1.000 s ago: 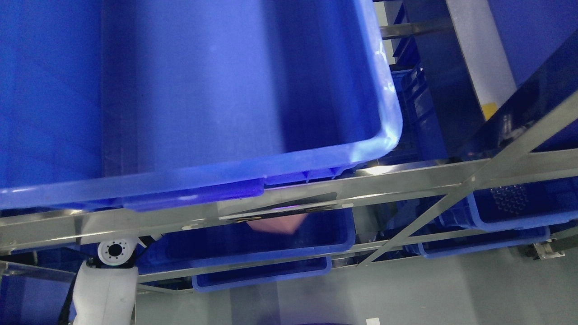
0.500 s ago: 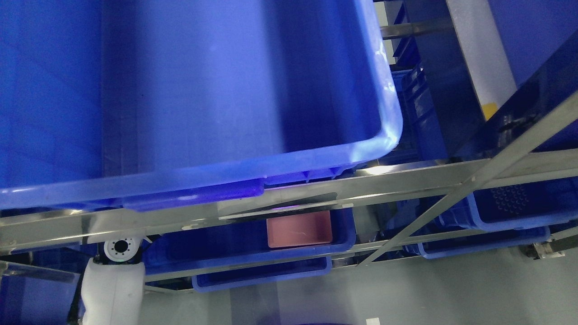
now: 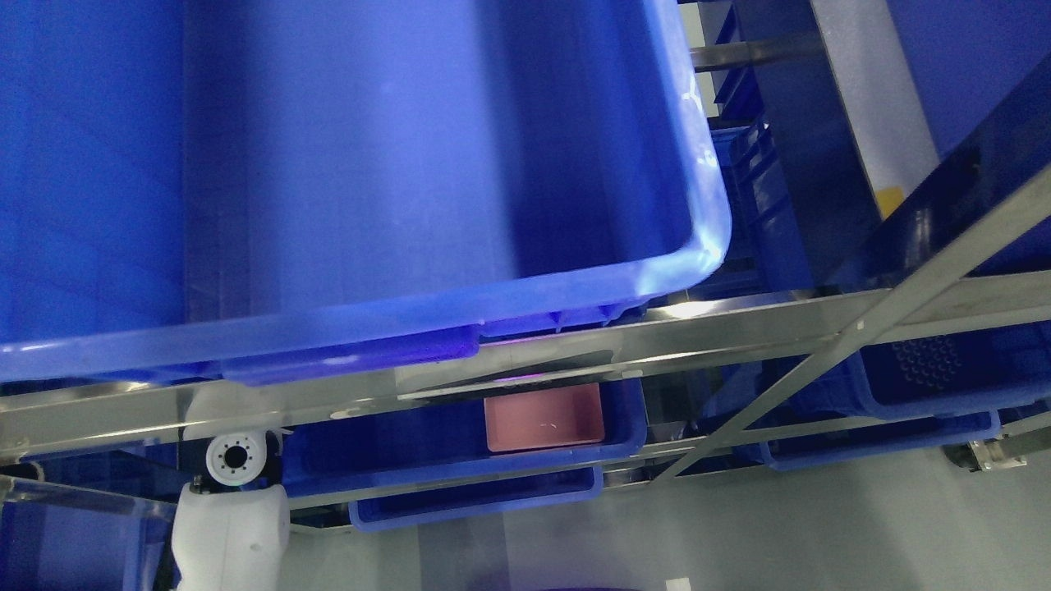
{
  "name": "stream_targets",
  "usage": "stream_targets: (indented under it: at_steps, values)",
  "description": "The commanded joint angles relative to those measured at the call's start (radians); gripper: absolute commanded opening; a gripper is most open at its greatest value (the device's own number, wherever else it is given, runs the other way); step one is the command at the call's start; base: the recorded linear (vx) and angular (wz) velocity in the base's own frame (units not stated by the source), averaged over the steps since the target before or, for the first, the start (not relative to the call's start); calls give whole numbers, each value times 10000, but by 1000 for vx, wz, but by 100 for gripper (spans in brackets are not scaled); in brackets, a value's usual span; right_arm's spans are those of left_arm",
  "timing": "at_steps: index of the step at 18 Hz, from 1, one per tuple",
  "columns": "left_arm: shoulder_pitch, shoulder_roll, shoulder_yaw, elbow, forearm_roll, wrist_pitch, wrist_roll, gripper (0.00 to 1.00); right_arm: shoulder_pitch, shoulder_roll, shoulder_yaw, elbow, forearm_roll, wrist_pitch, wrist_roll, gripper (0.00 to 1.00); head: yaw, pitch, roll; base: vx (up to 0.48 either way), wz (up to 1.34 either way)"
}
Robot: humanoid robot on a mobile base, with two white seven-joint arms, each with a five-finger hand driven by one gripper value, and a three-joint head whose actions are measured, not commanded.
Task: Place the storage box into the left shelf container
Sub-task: 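Release the pink box and withdraw the left hand from the bin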
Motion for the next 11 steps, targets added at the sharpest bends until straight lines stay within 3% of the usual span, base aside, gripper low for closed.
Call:
stream_targets:
  at_steps: [1,5,11]
  values:
    - [1081,-176,-1286,-1981,984,359,2183,99,-46,-174,0,-175,-215,-28,-60,100,0,0,0,0,0]
    - [1955,-176,-2222,-2811,984,436,3415,99,-46,-174,0,-175,-215,-28,-60,100,0,0,0,0,0]
    - [2663,-176,-2271,-3242,984,69,3447,100,-46,-174,0,-175,-215,-28,-45,100,0,0,0,0,0]
